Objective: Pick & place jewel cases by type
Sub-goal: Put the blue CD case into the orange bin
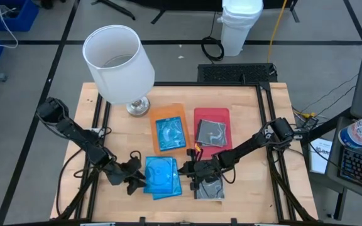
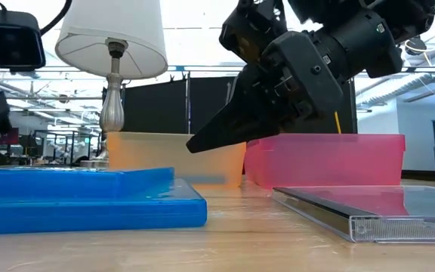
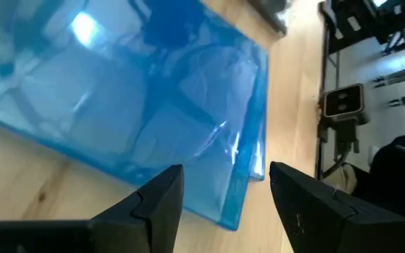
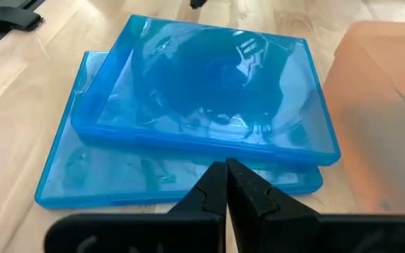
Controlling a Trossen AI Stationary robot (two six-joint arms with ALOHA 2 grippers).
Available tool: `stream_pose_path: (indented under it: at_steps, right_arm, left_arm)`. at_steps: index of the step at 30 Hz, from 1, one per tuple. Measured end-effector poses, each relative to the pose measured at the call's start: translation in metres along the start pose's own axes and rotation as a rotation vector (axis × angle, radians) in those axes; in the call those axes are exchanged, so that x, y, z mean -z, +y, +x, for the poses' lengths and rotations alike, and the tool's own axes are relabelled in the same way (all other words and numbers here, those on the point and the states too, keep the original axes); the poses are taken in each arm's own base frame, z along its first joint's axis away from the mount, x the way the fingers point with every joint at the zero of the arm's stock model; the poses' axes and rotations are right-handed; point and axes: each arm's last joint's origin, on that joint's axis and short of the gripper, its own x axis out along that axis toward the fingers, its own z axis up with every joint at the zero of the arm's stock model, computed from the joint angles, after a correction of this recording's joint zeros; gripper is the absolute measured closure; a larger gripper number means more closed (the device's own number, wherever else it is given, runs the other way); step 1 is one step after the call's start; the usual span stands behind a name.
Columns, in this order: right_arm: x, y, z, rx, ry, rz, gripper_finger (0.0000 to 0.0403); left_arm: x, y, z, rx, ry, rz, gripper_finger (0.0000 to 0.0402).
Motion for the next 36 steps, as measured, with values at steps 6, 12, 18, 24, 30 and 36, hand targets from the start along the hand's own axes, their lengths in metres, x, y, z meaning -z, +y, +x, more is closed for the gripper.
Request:
stream_pose_path:
  at_steps: [6, 12, 18, 24, 30, 36]
  right_arm:
    - [0.0, 0.0, 0.0, -0.002, -0.002, -0.027, 0.0403]
    - [0.003, 0.0, 0.002, -0.001, 0.008, -0.046, 0.0403]
    - [0.014, 0.001, 0.009, -0.002, 0.037, -0.069, 0.0403]
    - [0.019, 0.002, 0.016, -0.004, 0.014, -0.079, 0.0403]
    - [0.015, 0.003, 0.016, -0.002, -0.028, -0.075, 0.0403]
    - [0.015, 0.002, 0.016, -0.004, -0.027, -0.075, 0.0403]
  left_arm:
    - [0.003, 0.008, 0.0, -0.08, 0.03, -0.008, 0.0188]
    - [0.005, 0.017, -0.002, -0.178, 0.028, -0.09, 0.0188]
    - [0.002, 0.019, -0.001, -0.197, -0.048, -0.211, 0.0187]
    - [-0.001, 0.021, 0.0, -0.209, -0.065, -0.262, 0.0187]
    - [-0.001, 0.025, 0.0, -0.247, -0.057, -0.283, 0.0187]
    - [-0.001, 0.025, 0.0, -0.246, -0.058, -0.297, 0.0187]
